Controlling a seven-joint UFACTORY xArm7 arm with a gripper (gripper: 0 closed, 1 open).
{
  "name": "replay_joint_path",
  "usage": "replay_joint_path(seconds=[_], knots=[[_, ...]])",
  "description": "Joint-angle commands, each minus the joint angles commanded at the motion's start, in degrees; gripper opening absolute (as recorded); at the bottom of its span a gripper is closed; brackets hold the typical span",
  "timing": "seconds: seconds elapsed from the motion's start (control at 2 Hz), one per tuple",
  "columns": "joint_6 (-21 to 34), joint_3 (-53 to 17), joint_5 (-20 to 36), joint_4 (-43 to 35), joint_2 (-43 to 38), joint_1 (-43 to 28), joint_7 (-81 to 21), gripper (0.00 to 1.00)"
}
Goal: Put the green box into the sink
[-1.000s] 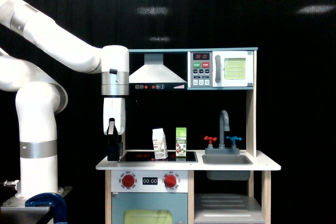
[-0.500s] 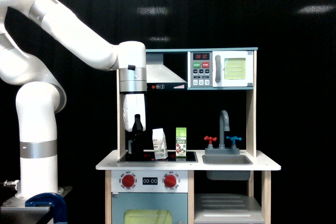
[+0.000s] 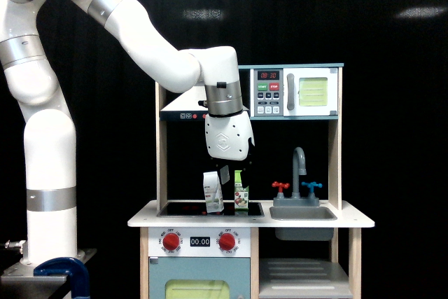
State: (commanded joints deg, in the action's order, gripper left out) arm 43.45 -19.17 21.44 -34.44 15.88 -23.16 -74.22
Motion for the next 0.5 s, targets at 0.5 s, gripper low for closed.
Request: replay_joint_path(seconds=[0.5], knots=[[8.49, -3.19, 2.07, -6.89, -5.96, -3.77, -23.18, 1.0]])
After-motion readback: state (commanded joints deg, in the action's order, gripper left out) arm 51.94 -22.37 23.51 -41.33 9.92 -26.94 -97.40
